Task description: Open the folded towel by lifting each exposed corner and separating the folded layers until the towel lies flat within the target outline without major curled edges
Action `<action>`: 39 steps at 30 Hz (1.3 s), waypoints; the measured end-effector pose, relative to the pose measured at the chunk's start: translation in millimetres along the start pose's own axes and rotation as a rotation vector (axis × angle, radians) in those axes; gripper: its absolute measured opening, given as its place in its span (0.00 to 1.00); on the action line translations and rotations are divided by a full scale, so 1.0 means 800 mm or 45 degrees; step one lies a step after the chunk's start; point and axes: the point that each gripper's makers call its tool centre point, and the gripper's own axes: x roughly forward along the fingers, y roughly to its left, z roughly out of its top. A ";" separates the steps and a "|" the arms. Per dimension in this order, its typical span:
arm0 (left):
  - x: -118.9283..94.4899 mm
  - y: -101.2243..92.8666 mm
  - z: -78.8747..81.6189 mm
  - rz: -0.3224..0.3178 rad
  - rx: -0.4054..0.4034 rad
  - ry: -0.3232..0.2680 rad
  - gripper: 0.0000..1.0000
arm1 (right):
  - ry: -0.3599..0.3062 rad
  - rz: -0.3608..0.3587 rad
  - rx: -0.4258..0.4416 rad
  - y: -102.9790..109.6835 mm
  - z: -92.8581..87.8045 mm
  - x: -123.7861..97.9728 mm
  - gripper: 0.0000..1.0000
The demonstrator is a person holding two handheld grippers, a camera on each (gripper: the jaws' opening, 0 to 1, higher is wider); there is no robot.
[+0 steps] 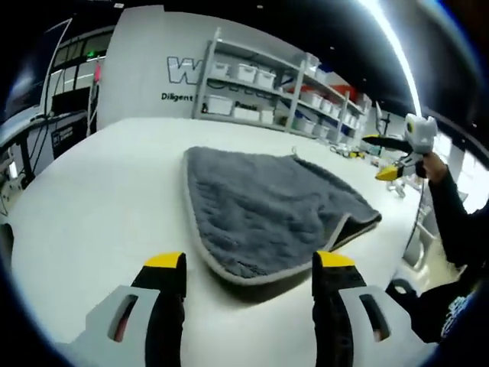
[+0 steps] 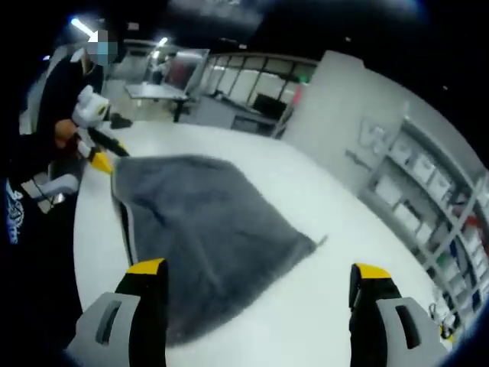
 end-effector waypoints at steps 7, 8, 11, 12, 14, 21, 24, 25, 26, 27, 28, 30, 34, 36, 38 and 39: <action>0.002 -0.005 -0.003 -0.028 -0.067 0.019 0.51 | 0.026 0.094 -0.101 -0.019 0.048 0.019 1.00; 0.005 -0.007 -0.004 -0.037 -0.089 0.022 0.51 | 0.027 0.121 -0.107 -0.019 0.056 0.022 1.00; 0.012 -0.007 -0.006 -0.038 -0.181 -0.002 0.52 | 0.044 0.179 -0.160 -0.026 0.079 0.031 1.00; 0.012 -0.008 -0.006 -0.042 -0.211 -0.008 0.53 | 0.052 0.184 -0.175 -0.029 0.084 0.033 1.00; 0.012 -0.008 -0.002 -0.056 -0.267 -0.029 0.52 | 0.068 0.208 -0.204 -0.033 0.093 0.039 1.00; 0.012 0.002 0.009 -0.031 -0.280 -0.032 0.43 | 0.107 0.289 -0.241 -0.051 0.119 0.062 1.00; 0.012 0.002 0.009 -0.028 -0.260 -0.007 0.36 | 0.130 0.323 -0.266 -0.057 0.128 0.073 1.00; 0.013 0.002 0.009 -0.029 -0.256 0.000 0.35 | 0.137 0.331 -0.279 -0.059 0.132 0.076 1.00; 0.013 0.002 0.008 -0.031 -0.253 0.005 0.34 | 0.145 0.340 -0.293 -0.061 0.135 0.079 1.00; 0.014 0.001 0.007 -0.037 -0.249 0.014 0.34 | 0.150 0.352 -0.304 -0.063 0.140 0.082 1.00; 0.015 0.000 0.005 -0.041 -0.253 0.024 0.34 | 0.152 0.359 -0.309 -0.066 0.145 0.086 1.00; 0.016 -0.003 0.003 -0.053 -0.251 0.028 0.34 | 0.155 0.374 -0.320 -0.071 0.156 0.094 1.00; 0.017 -0.005 0.003 -0.048 -0.211 0.033 0.25 | 0.171 0.463 -0.309 -0.071 0.176 0.110 1.00; 0.016 -0.005 0.005 -0.043 -0.199 0.029 0.24 | 0.191 0.498 -0.315 -0.069 0.178 0.115 1.00; 0.016 -0.005 0.004 -0.043 -0.191 0.034 0.24 | 0.215 0.523 -0.331 -0.068 0.185 0.127 1.00; 0.016 -0.005 0.002 -0.043 -0.186 0.041 0.24 | 0.229 0.535 -0.339 -0.068 0.187 0.132 1.00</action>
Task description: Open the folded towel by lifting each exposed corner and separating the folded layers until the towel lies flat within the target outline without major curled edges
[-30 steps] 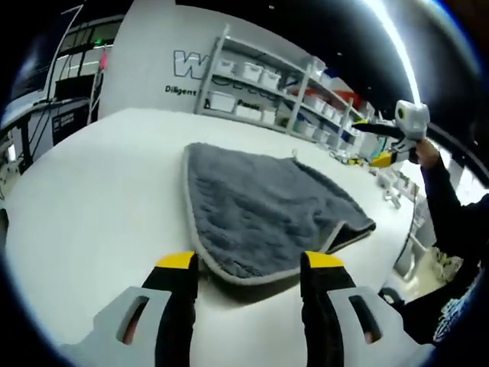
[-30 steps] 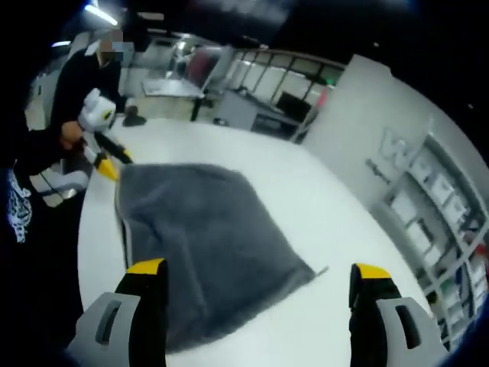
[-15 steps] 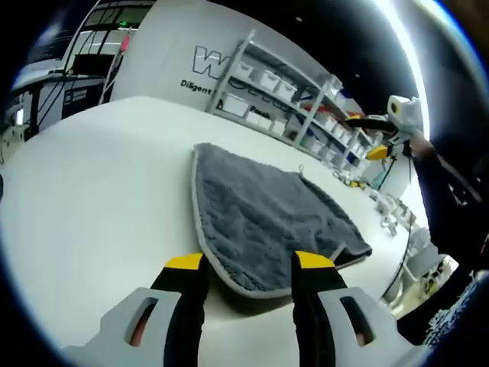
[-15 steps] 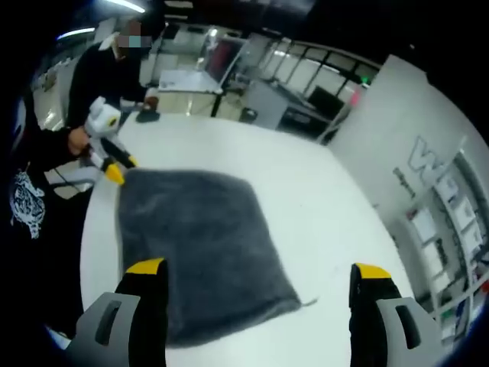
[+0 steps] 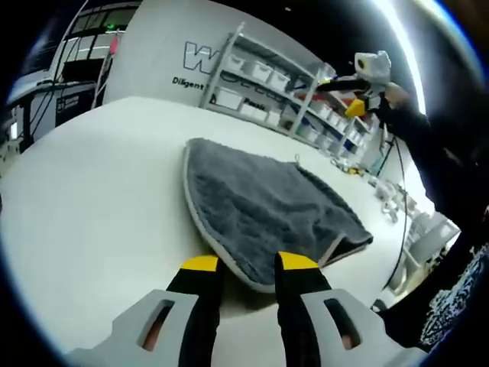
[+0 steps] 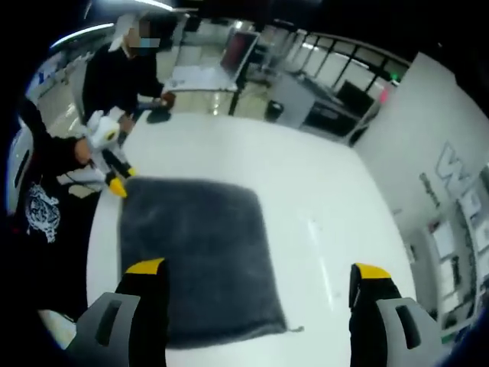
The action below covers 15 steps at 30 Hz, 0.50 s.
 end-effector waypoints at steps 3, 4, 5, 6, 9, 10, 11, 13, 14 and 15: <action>0.000 0.002 -0.004 0.003 -0.001 0.010 0.23 | 0.017 0.042 -0.029 -0.006 0.010 0.012 0.99; 0.000 0.002 -0.005 0.001 -0.009 0.012 0.22 | 0.024 0.068 -0.040 -0.005 0.013 0.017 0.99; 0.000 0.002 -0.005 -0.002 -0.020 0.009 0.20 | 0.029 0.092 -0.052 -0.005 0.016 0.022 0.99; 0.000 0.002 -0.005 -0.003 -0.027 0.005 0.20 | 0.034 0.108 -0.056 -0.006 0.019 0.027 0.99; 0.000 0.001 -0.006 -0.009 -0.042 0.002 0.20 | 0.055 0.170 -0.085 -0.008 0.026 0.046 0.94; 0.001 0.001 -0.006 -0.015 -0.059 -0.002 0.19 | 0.060 0.213 -0.122 -0.005 0.029 0.052 0.85; 0.001 -0.002 -0.006 -0.034 -0.077 0.000 0.18 | 0.075 0.225 -0.126 -0.007 0.031 0.058 0.82; 0.002 -0.005 -0.006 -0.049 -0.089 0.000 0.18 | 0.092 0.246 -0.110 -0.010 0.038 0.074 0.86; 0.002 -0.005 -0.005 -0.053 -0.092 0.001 0.16 | 0.097 0.253 -0.105 -0.012 0.042 0.083 0.89; 0.002 -0.006 -0.004 -0.060 -0.096 -0.001 0.14 | 0.095 0.260 -0.106 -0.013 0.047 0.091 0.89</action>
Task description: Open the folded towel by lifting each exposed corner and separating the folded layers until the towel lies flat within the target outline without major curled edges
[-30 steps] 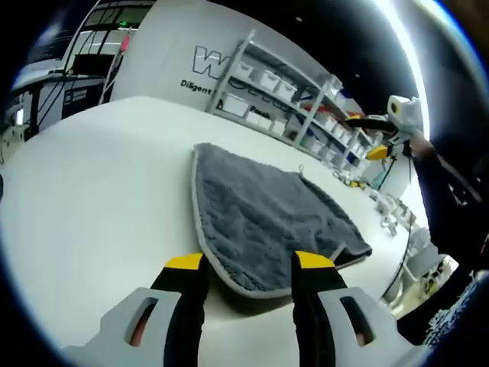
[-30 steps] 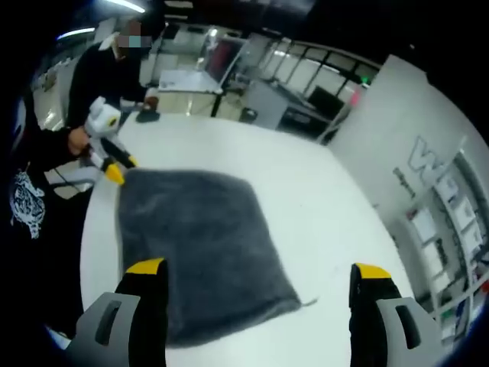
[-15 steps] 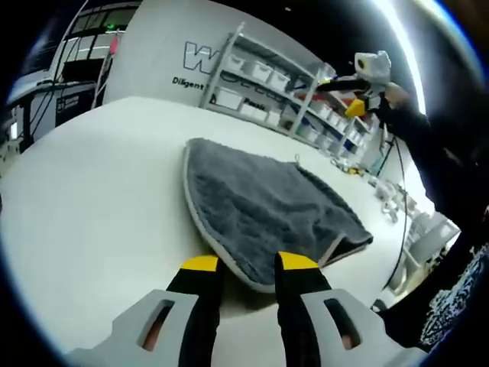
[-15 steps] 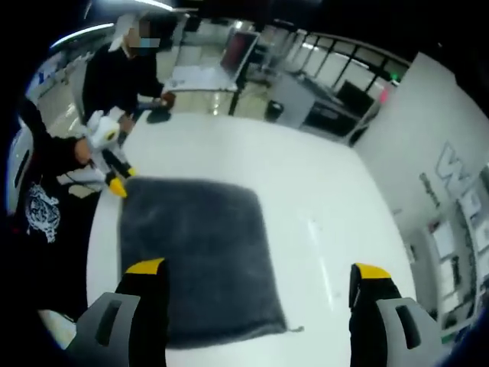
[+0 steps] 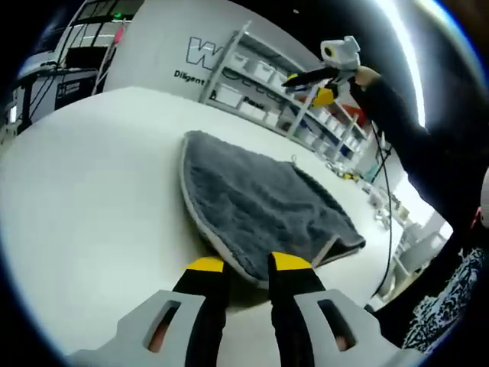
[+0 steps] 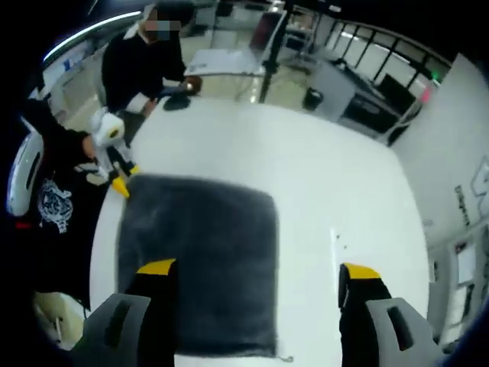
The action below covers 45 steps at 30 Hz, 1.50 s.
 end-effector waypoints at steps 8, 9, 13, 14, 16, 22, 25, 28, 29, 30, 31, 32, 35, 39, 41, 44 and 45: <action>0.002 0.003 -0.001 -0.026 -0.053 0.005 0.06 | 0.058 0.100 -0.070 -0.015 0.023 0.046 0.73; 0.001 0.004 -0.001 -0.027 -0.057 0.006 0.05 | 0.075 0.113 -0.078 -0.016 0.022 0.050 0.72; 0.001 0.007 -0.001 -0.030 -0.080 -0.002 0.02 | 0.130 0.158 -0.111 -0.021 0.025 0.064 0.65; 0.001 0.007 -0.001 -0.030 -0.083 -0.002 0.02 | 0.140 0.166 -0.112 -0.022 0.027 0.066 0.64; 0.004 0.009 -0.004 -0.030 -0.088 0.000 0.02 | 0.160 0.197 -0.116 -0.025 0.031 0.073 0.59; 0.005 0.010 0.000 -0.037 -0.100 -0.019 0.01 | 0.228 0.256 -0.163 -0.024 0.034 0.098 0.47; 0.006 0.009 0.003 -0.045 -0.089 -0.027 0.01 | 0.233 0.263 -0.171 -0.025 0.036 0.120 0.47; 0.006 0.008 0.004 -0.048 -0.084 -0.031 0.01 | 0.248 0.287 -0.192 -0.025 0.032 0.134 0.42; 0.006 0.009 0.004 -0.048 -0.089 -0.031 0.01 | 0.248 0.300 -0.194 -0.024 0.031 0.139 0.40; 0.006 0.009 0.003 -0.048 -0.092 -0.032 0.01 | 0.244 0.306 -0.194 -0.025 0.031 0.144 0.38; 0.006 0.009 0.003 -0.048 -0.092 -0.033 0.01 | 0.243 0.317 -0.184 -0.028 0.031 0.153 0.37; 0.006 0.010 0.002 -0.047 -0.093 -0.031 0.01 | 0.254 0.323 -0.174 -0.030 0.030 0.160 0.36; 0.007 0.010 -0.001 -0.050 -0.092 -0.027 0.01 | 0.260 0.321 -0.175 -0.026 0.030 0.182 0.35; 0.007 0.012 -0.002 -0.047 -0.097 -0.030 0.01 | 0.258 0.318 -0.128 -0.033 0.037 0.200 0.31; 0.006 0.012 -0.001 -0.046 -0.096 -0.033 0.01 | 0.251 0.323 -0.132 -0.034 0.039 0.206 0.31; 0.005 0.012 -0.001 -0.048 -0.097 -0.033 0.01 | 0.270 0.347 -0.139 -0.031 0.035 0.213 0.32; 0.005 0.012 -0.001 -0.049 -0.097 -0.032 0.01 | 0.280 0.349 -0.142 -0.030 0.034 0.215 0.32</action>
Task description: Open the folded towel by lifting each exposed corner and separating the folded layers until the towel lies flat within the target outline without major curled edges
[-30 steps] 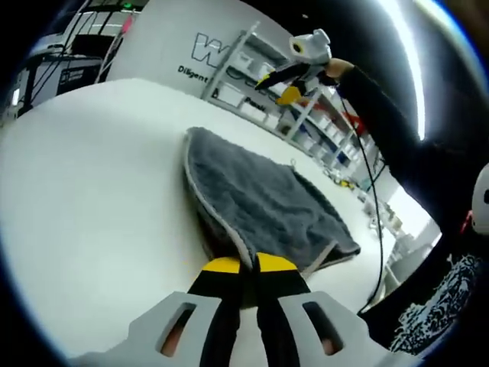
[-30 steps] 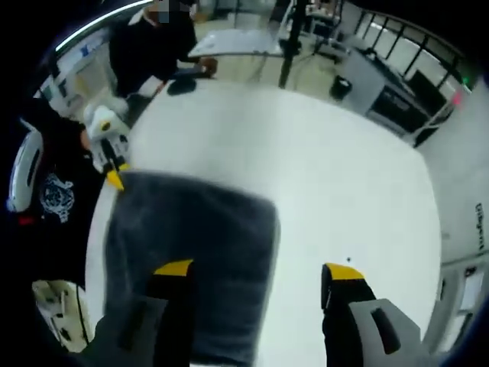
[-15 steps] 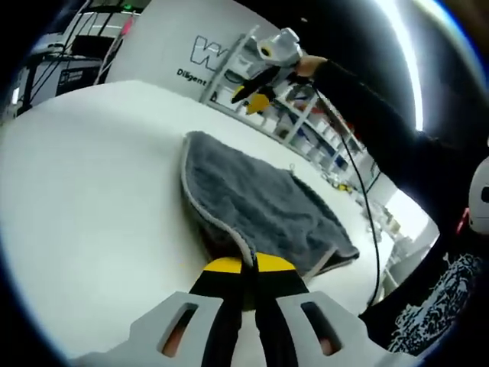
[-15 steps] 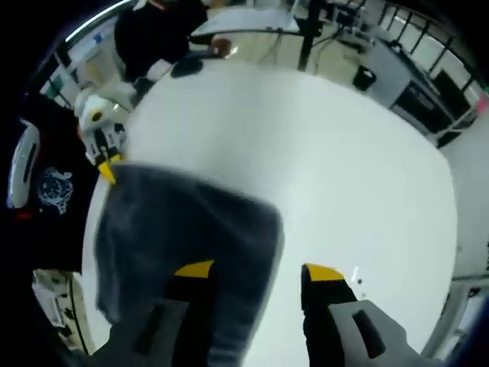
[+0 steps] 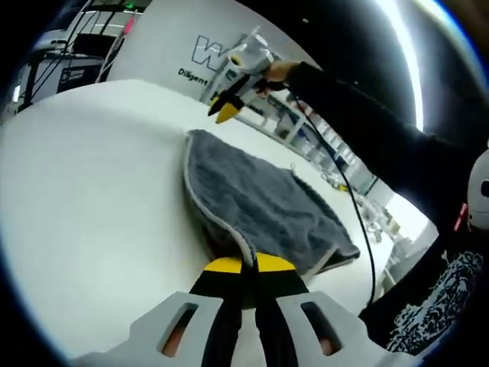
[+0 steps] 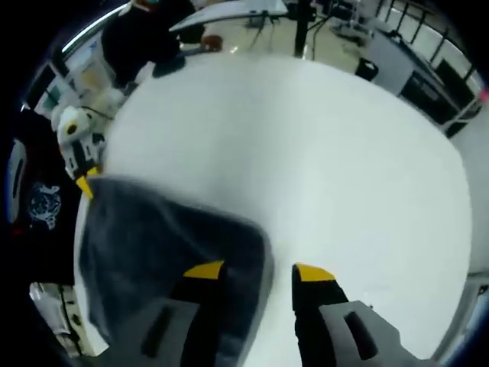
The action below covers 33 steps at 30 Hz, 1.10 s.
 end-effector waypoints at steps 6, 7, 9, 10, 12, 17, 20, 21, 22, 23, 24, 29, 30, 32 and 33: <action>0.002 -0.002 0.000 -0.011 -0.001 -0.002 0.01 | 0.029 0.022 -0.001 0.007 0.005 0.019 0.32; 0.002 -0.002 0.000 -0.011 0.000 -0.003 0.01 | 0.034 0.021 -0.007 0.008 0.006 0.021 0.32; 0.002 -0.002 0.001 -0.012 -0.004 -0.005 0.01 | 0.039 0.031 -0.015 0.012 0.008 0.026 0.31; 0.002 -0.001 0.000 -0.013 -0.005 -0.003 0.01 | 0.040 0.046 -0.014 0.015 0.009 0.031 0.31; 0.003 -0.001 -0.001 -0.013 -0.003 0.002 0.01 | 0.042 0.055 -0.021 0.019 0.011 0.040 0.30; 0.004 0.000 -0.002 -0.018 0.002 0.010 0.01 | 0.053 0.061 -0.032 0.022 0.008 0.057 0.26; 0.004 -0.001 -0.003 -0.025 0.002 0.007 0.01 | 0.054 0.064 -0.018 0.024 0.005 0.061 0.23; 0.004 -0.001 -0.004 -0.026 0.002 0.006 0.01 | 0.046 0.063 -0.019 0.025 0.006 0.061 0.23; 0.004 -0.001 -0.004 -0.029 0.001 0.004 0.01 | 0.037 0.057 -0.019 0.025 0.006 0.062 0.22; 0.005 -0.002 -0.004 -0.033 0.000 0.001 0.01 | 0.028 0.053 -0.017 0.025 0.006 0.063 0.22; 0.006 -0.002 -0.005 -0.037 -0.005 -0.004 0.01 | 0.018 0.054 -0.009 0.026 0.004 0.064 0.22; 0.007 -0.003 -0.006 -0.049 -0.024 -0.017 0.01 | -0.005 -0.020 -0.098 0.029 0.005 0.066 0.18; 0.007 -0.003 -0.007 -0.050 -0.028 -0.020 0.01 | -0.001 -0.032 -0.109 0.031 0.006 0.066 0.16; 0.008 -0.002 -0.009 -0.051 -0.037 -0.020 0.01 | 0.014 -0.054 -0.105 0.032 0.006 0.066 0.13; 0.008 -0.002 -0.009 -0.051 -0.036 -0.019 0.01 | 0.021 -0.056 -0.102 0.033 0.007 0.067 0.10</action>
